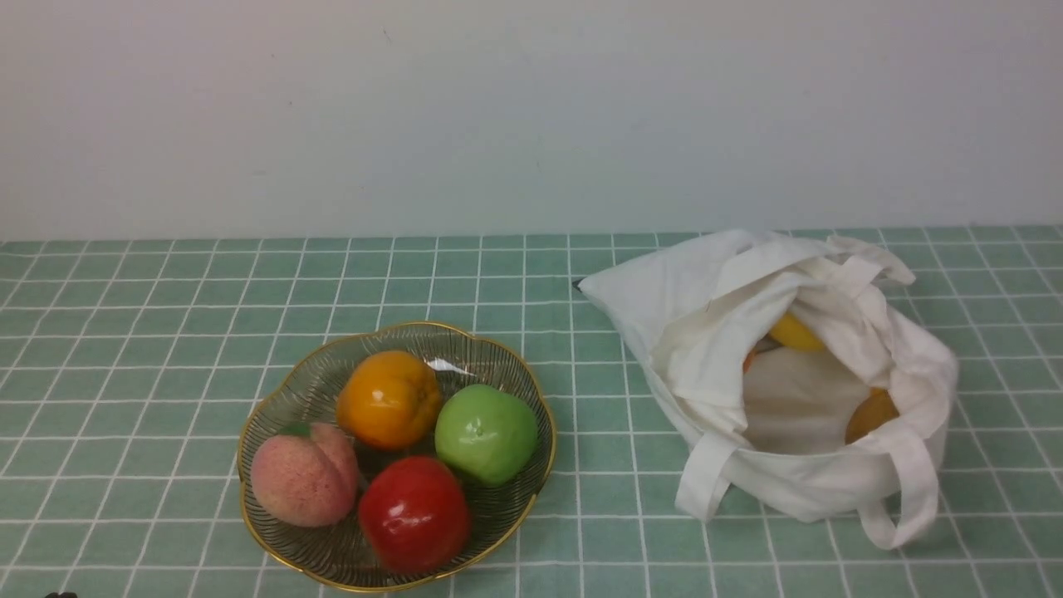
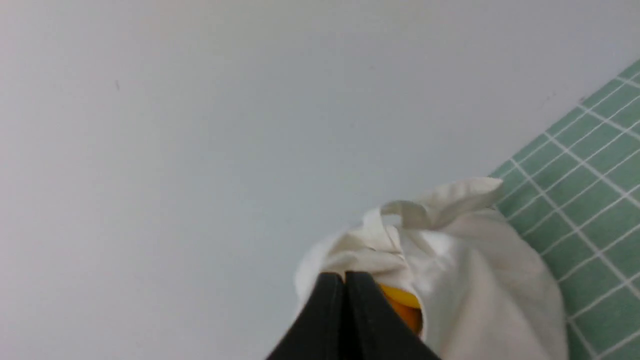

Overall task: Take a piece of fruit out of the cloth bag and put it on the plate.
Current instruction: Use the right arm to grab a mango from the bag

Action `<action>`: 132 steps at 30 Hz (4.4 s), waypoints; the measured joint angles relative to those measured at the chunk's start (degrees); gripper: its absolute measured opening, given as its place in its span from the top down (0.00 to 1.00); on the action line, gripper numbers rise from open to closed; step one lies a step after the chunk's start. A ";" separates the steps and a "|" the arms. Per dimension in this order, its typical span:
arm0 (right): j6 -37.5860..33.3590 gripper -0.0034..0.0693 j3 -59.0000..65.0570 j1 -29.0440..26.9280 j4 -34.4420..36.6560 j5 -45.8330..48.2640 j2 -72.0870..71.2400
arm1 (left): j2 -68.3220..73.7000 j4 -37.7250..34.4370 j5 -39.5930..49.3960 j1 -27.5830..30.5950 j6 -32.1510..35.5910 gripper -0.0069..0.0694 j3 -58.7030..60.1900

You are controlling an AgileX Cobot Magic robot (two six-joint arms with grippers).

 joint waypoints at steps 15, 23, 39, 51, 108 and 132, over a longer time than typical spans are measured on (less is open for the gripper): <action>-6.22 0.97 -14.04 0.00 0.52 2.38 3.80 | 0.00 0.00 0.00 0.00 0.00 0.92 0.00; -17.82 0.97 -34.43 0.00 -5.31 32.10 34.11 | 0.00 0.00 0.00 0.00 0.00 0.92 0.00; -32.28 0.97 -57.39 5.65 -4.73 35.71 88.33 | 0.00 0.00 0.00 0.00 0.00 0.92 0.00; -31.58 0.90 -66.65 9.03 -2.12 23.62 105.17 | 0.00 0.00 0.00 0.00 0.00 0.92 0.00; -28.21 0.25 -76.59 9.39 7.34 22.63 120.01 | 0.00 0.00 0.00 0.00 0.00 0.92 0.00; -14.42 0.25 -75.49 8.46 -26.38 57.82 98.58 | 0.00 0.00 0.00 0.00 0.00 0.92 0.00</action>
